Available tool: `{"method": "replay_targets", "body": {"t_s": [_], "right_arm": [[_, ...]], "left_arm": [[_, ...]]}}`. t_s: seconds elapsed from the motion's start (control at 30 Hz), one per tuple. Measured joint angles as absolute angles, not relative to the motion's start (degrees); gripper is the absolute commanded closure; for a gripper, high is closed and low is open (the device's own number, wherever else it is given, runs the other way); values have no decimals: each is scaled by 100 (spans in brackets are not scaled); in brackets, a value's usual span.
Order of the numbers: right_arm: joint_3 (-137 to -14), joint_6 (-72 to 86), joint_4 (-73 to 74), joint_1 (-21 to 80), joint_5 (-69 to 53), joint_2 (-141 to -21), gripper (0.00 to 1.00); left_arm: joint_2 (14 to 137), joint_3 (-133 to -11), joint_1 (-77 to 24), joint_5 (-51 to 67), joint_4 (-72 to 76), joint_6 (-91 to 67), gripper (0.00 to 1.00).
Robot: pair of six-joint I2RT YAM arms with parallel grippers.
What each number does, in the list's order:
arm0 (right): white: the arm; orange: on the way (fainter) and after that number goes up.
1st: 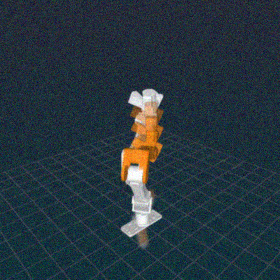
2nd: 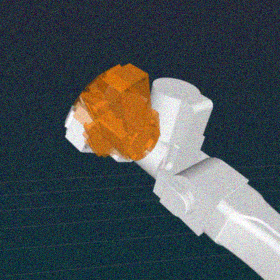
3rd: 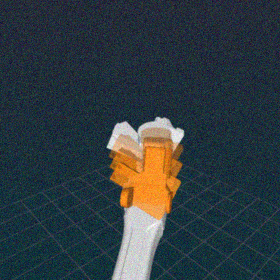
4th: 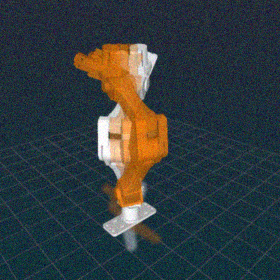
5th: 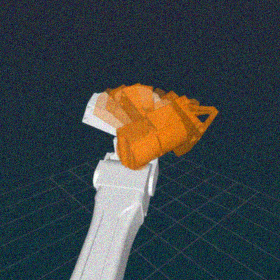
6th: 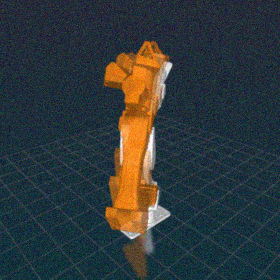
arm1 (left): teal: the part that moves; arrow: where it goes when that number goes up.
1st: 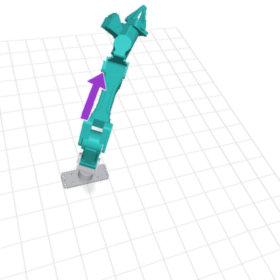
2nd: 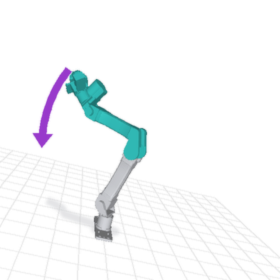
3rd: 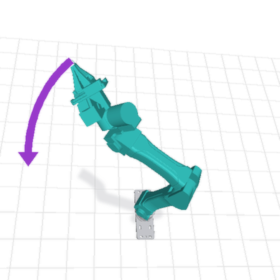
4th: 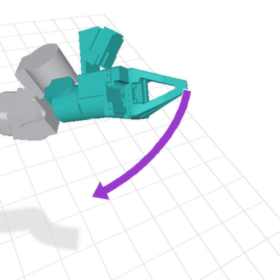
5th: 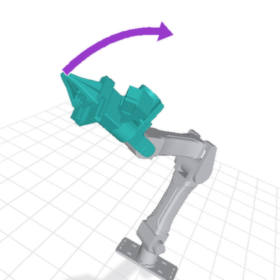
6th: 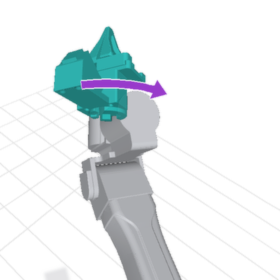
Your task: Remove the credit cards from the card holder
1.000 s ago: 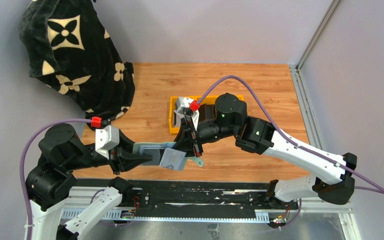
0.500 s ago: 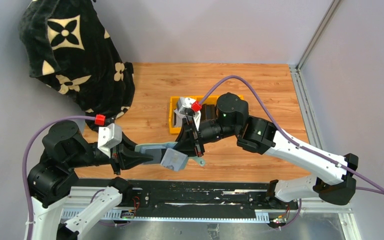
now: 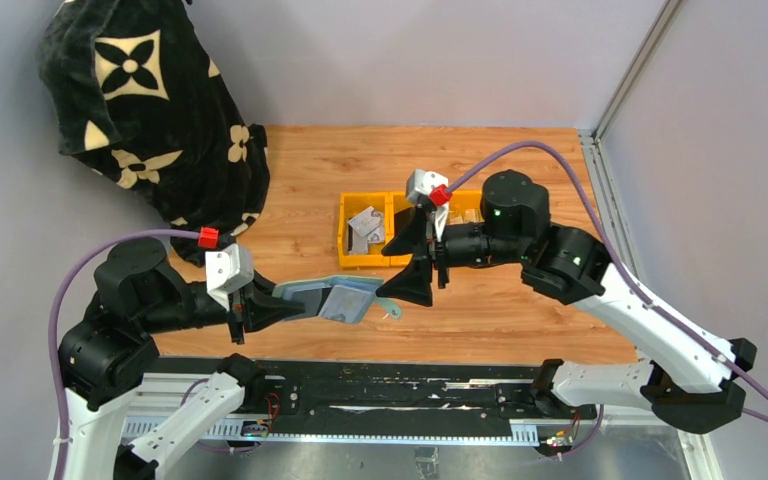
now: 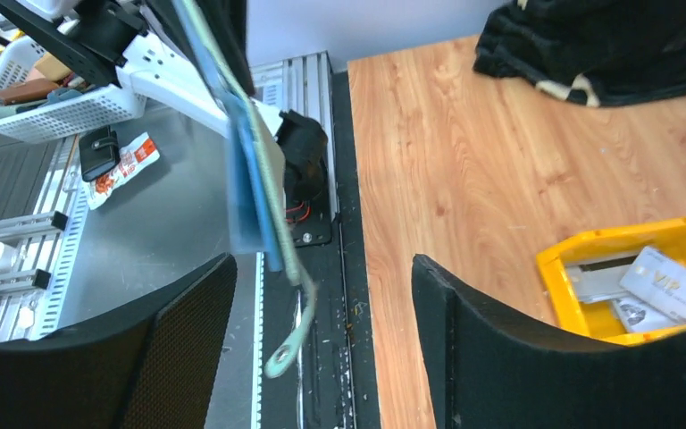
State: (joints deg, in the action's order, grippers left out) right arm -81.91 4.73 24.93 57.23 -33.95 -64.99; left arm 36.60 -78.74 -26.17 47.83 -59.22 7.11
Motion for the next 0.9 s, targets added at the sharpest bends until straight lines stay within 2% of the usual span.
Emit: {"method": "replay_targets", "body": {"t_s": [0.23,0.5,0.53,0.6,0.67,0.7,0.73,0.8,0.87,0.9], "right_arm": [[-8512,478,2362,5730,-3566,-6425,20],[-8726,480,2300,6160,-3839,-7459,19],[-8726,473,2327,6206,-3854,-7585,25],[-8720,454,2351,6243,-3894,-7701,45],[-8691,480,2346,6257,-3970,-7721,87],[-8691,419,2338,6257,-4007,-7717,99],[-8691,454,2303,6257,-4066,-7708,100],[-8694,493,2281,6257,-4160,-7699,100],[-8694,495,2283,6257,-4261,-7699,100],[-8694,495,2285,6257,-4333,-7699,100]], "left_arm": [[3658,-7712,-2617,4674,-5999,989,100],[3662,-7609,-2615,4628,-6029,1050,100],[3662,-7609,-2615,4628,-6031,1052,100],[3662,-7609,-2615,4637,-6034,1050,100],[3662,-7609,-2615,4672,-6036,1050,100],[3662,-7609,-2615,4689,-6038,1048,96],[3662,-7607,-2615,4713,-6038,1048,85],[3662,-7607,-2617,4755,-6036,1039,54],[3669,-7601,-2615,4816,-6018,1044,43],[3682,-7572,-2615,4884,-6014,969,41]]}}
